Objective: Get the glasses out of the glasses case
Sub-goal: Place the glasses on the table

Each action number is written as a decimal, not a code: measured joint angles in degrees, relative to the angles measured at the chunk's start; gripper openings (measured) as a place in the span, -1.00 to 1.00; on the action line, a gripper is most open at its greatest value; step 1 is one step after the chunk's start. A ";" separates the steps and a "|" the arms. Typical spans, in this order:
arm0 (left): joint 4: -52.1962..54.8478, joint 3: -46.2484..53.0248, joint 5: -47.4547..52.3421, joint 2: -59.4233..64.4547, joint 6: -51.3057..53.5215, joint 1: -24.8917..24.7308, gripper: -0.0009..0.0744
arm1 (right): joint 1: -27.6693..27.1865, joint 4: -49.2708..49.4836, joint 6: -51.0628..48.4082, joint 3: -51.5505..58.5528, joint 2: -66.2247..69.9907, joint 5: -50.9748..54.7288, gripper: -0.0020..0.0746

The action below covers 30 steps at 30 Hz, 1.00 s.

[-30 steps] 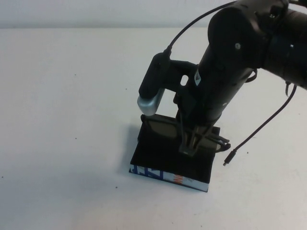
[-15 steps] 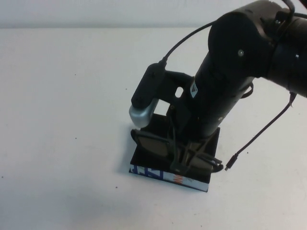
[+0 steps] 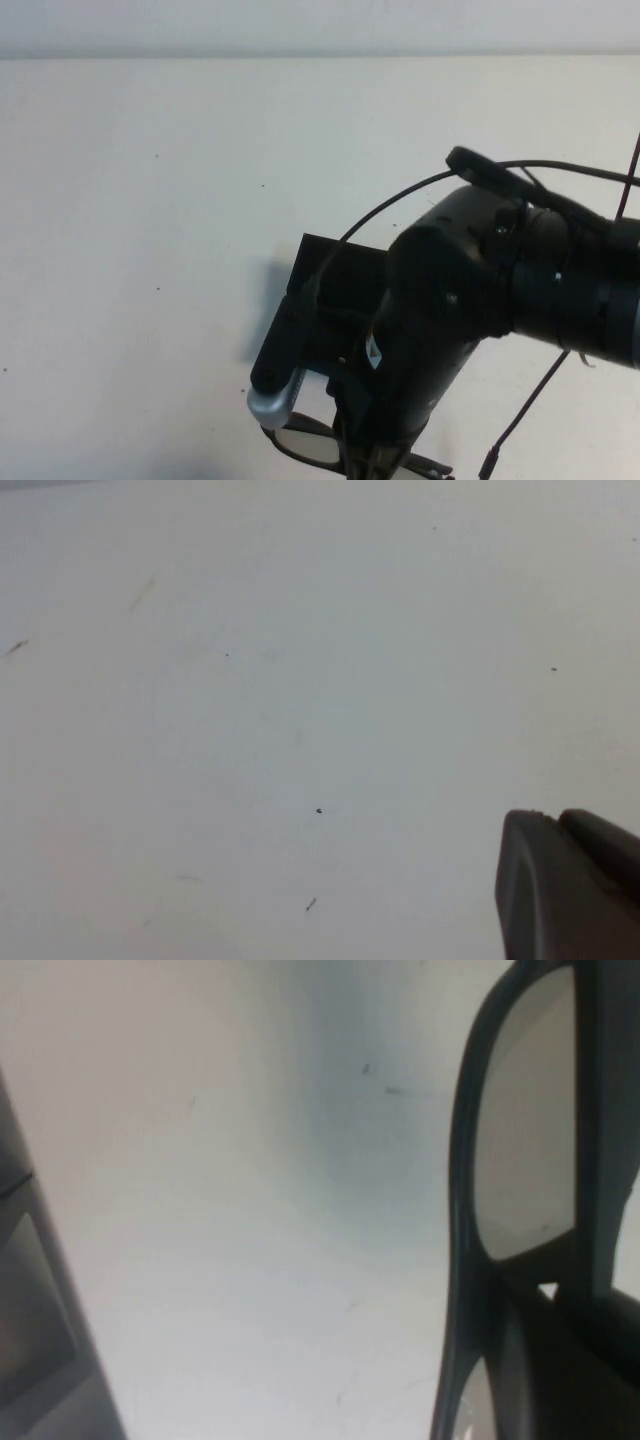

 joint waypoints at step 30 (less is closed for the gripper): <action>0.00 0.00 0.00 0.00 0.00 0.00 -0.99 | 0.00 -2.62 0.30 6.27 7.11 -12.78 0.06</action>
